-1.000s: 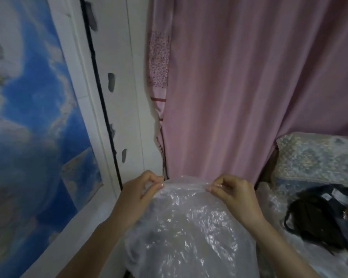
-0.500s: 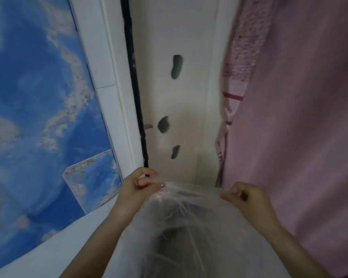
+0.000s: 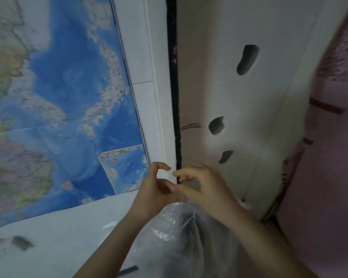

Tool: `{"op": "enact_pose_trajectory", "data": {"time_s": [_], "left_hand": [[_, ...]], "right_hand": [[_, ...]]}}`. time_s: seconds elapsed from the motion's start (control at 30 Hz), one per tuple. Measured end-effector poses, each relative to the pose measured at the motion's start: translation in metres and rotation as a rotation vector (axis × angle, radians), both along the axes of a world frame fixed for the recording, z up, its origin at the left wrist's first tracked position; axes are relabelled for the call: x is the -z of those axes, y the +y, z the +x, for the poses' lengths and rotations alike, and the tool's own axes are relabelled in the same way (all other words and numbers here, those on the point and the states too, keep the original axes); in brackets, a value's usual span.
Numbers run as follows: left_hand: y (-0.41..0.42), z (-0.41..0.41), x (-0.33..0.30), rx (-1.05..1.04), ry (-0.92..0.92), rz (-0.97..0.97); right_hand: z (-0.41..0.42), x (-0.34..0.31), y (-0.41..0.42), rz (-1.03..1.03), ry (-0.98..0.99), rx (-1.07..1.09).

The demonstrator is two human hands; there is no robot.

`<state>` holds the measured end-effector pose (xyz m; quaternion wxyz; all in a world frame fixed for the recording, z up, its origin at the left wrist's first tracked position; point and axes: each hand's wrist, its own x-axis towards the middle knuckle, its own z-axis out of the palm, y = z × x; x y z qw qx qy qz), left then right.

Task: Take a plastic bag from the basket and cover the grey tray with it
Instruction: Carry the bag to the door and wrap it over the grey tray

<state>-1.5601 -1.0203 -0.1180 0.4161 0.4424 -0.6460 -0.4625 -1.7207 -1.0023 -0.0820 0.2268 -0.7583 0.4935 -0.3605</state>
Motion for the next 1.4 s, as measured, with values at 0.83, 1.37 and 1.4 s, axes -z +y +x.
{"op": "enact_pose_trajectory", "data": {"time_s": [0.83, 1.37, 1.4], "left_hand": [[0.095, -0.029, 0.038, -0.558, -0.122, 0.156], [0.144, 0.021, 0.027, -0.606, 0.038, 0.171], [0.147, 0.027, 0.027, -0.647, 0.038, 0.172]], "right_hand": [[-0.045, 0.005, -0.048, 0.06, -0.247, -0.333], [-0.032, 0.045, -0.055, 0.404, -0.021, -0.624], [-0.026, 0.045, -0.054, 0.394, -0.065, -0.61]]}}
